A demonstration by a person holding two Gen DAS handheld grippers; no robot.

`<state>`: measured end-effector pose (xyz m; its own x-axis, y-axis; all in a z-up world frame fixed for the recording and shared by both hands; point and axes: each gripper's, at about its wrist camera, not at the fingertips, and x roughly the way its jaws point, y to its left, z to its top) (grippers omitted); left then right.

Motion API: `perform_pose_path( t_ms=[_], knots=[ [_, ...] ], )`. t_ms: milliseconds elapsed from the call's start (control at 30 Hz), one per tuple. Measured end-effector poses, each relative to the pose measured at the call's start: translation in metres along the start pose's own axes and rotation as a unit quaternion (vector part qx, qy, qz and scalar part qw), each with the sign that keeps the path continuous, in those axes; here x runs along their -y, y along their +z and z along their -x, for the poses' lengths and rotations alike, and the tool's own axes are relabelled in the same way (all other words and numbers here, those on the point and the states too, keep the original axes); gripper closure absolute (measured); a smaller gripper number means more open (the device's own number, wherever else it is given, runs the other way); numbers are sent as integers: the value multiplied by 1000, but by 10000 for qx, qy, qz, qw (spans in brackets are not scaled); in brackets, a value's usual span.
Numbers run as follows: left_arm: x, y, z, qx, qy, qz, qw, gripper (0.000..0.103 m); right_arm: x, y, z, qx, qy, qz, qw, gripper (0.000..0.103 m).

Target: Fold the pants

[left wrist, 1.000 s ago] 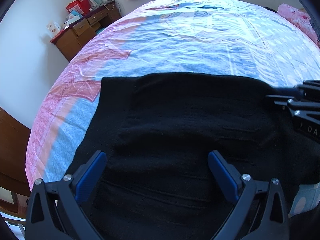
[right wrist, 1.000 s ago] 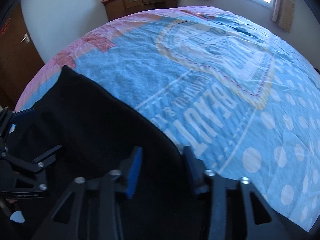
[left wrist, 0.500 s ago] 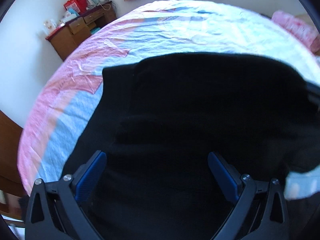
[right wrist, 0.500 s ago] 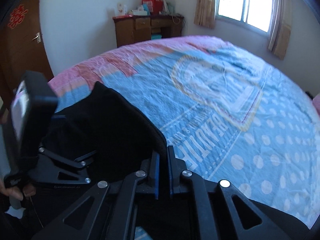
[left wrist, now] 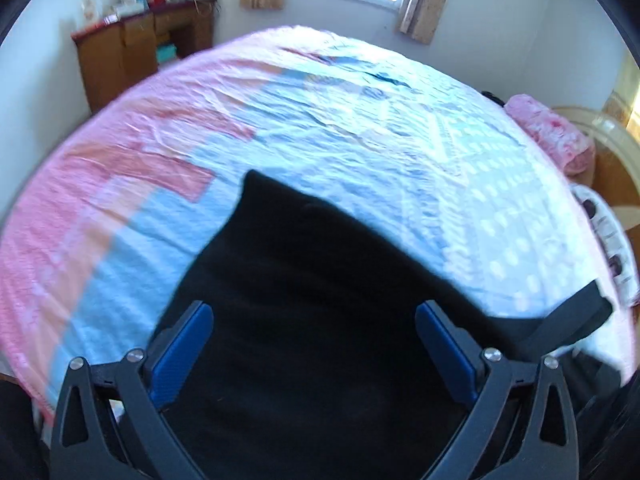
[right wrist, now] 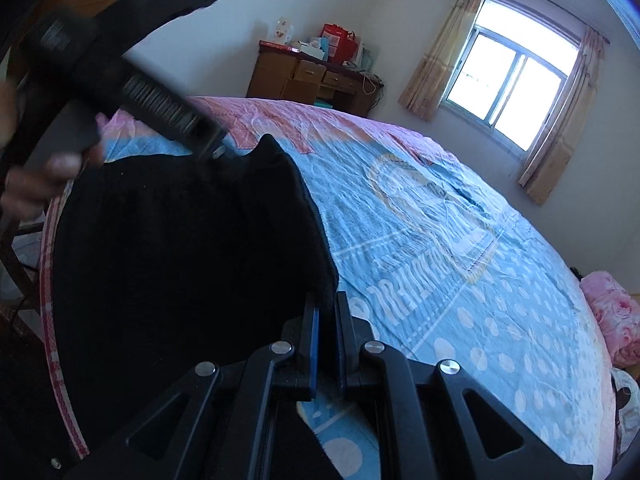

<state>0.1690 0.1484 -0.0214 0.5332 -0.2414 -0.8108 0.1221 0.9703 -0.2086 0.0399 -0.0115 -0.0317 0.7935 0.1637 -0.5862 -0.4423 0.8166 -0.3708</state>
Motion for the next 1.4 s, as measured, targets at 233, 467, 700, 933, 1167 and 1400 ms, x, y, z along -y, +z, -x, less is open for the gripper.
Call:
perform_pose_path(
  t_ms=[233,467,700,933,1167,1400],
  knots=[
    [6,24,-33,-443,-37,379,9983,0,-39,-16,7,153,-409,896,9950,96],
    [0,19,-61,-747,739,400,9937,6,-75,-28,10,292,-348,1482,9879,96],
    [-6,10,-54,-374,984,374,9937,35,-53,-26,11,268,36,578,9980,96],
    [-26,3,-40,-30,-143,961,9953,86,42,-38,17,41,449,-1968,9794,95],
    [-22,-18,-14,353,-562,1029,9925,89,150,-127,25,-219,963,-5232,8464,42],
    [-10,-20,1,577,-426,698,9950,89,162,-130,22,-335,1570,-5939,7883,41]
  ],
)
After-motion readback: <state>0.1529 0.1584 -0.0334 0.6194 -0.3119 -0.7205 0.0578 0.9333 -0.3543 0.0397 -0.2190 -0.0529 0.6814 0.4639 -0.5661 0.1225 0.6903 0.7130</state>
